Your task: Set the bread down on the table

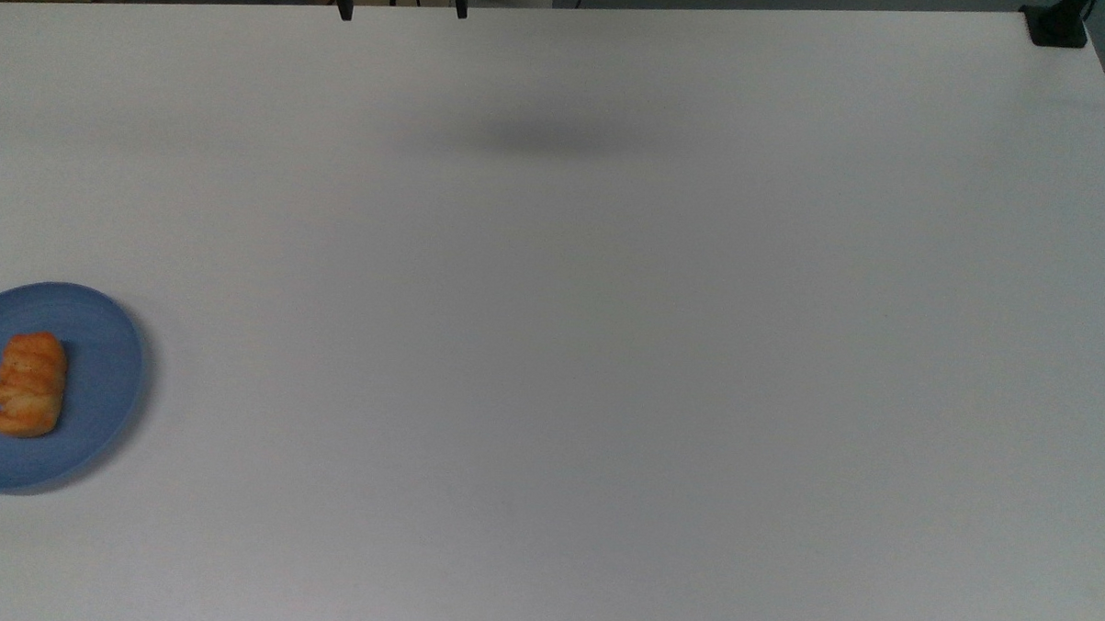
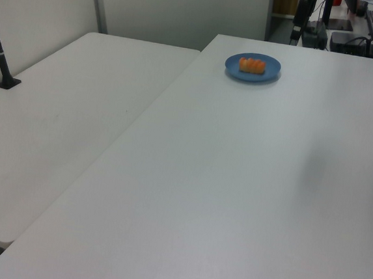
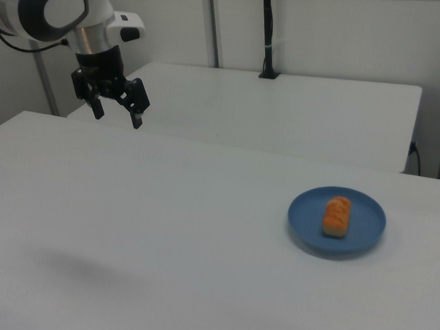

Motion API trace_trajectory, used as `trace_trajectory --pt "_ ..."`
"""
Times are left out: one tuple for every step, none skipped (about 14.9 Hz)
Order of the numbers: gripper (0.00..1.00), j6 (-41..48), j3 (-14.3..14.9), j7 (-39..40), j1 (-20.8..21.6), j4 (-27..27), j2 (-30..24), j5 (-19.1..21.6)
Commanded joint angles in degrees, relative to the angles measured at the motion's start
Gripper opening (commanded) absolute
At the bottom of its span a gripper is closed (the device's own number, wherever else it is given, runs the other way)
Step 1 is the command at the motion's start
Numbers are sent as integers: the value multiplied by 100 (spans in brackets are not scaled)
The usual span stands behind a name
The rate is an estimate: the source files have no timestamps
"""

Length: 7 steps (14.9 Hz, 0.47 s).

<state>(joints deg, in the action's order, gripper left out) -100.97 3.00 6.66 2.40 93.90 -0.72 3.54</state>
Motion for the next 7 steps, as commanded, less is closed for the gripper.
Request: trace_trajectory --pt "100 -37 8 134 7 76 -60 -11" --pt "100 -37 8 125 6 76 -51 -11" --pt "100 -37 8 108 6 76 -51 -11" --pt "100 -37 8 116 6 76 -51 -11" --pt "100 -37 8 125 6 76 -51 -11" --pt "100 -46 8 134 6 76 -51 -11" --pt "100 -63 8 134 6 76 -51 -11"
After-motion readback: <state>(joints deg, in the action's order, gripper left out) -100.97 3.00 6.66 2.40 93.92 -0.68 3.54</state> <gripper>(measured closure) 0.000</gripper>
